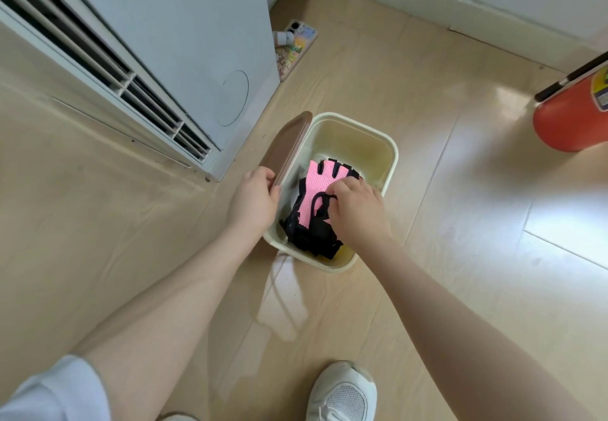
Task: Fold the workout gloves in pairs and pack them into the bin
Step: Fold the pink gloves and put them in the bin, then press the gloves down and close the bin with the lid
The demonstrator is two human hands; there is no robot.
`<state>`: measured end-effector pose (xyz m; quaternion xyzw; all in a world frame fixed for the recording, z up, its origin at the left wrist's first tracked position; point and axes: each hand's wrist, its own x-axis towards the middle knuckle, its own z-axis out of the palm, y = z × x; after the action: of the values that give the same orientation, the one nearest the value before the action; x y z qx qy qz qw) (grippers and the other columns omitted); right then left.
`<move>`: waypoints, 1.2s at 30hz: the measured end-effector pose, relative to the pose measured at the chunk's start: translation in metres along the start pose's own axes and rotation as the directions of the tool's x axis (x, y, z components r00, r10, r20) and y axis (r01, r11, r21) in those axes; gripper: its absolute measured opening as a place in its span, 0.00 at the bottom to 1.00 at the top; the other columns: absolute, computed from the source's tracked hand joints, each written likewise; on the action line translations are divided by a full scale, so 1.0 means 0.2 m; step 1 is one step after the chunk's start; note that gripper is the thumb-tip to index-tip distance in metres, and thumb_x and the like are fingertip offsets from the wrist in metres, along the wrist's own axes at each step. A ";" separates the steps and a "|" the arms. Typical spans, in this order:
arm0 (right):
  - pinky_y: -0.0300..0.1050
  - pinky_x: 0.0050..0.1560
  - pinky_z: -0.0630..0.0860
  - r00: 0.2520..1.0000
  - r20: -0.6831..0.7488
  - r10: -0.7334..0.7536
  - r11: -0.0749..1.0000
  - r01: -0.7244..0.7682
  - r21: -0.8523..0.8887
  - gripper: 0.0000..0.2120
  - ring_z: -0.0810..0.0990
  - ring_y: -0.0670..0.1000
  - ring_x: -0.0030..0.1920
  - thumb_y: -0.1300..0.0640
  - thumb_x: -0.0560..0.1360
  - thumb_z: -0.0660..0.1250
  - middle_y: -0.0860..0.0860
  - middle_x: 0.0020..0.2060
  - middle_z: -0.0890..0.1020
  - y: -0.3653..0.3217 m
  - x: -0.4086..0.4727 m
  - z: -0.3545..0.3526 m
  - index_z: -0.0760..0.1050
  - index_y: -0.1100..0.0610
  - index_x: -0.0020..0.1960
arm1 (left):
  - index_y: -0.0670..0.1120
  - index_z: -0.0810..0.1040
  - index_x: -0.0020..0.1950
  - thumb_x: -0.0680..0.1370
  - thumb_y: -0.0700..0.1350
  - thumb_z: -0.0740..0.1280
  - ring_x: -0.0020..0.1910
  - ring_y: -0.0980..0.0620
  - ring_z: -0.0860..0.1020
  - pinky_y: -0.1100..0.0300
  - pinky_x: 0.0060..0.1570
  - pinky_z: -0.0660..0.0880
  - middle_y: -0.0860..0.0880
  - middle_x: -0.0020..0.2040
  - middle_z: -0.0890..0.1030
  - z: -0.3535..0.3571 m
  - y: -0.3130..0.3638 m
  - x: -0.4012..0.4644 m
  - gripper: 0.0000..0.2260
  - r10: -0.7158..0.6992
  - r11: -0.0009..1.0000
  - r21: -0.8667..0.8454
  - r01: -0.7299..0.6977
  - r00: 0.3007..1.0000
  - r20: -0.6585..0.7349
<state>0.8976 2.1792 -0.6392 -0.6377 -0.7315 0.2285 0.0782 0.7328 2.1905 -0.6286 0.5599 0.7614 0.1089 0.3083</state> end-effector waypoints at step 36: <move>0.39 0.65 0.60 0.984 0.147 0.099 0.838 -0.162 0.521 0.19 0.66 0.52 0.70 0.57 0.80 0.55 0.53 0.70 0.69 -0.08 -0.01 -0.03 0.64 0.57 0.70 | 0.44 0.56 0.73 0.76 0.51 0.63 0.71 0.46 0.65 0.55 0.66 0.63 0.44 0.74 0.62 0.05 -0.03 -0.11 0.30 -0.105 0.968 -0.225 0.115 0.993 0.058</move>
<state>0.8851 2.1781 -0.6262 -0.6255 -0.5979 0.4623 0.1935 0.7387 2.1665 -0.6319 0.4802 0.7664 0.1652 0.3934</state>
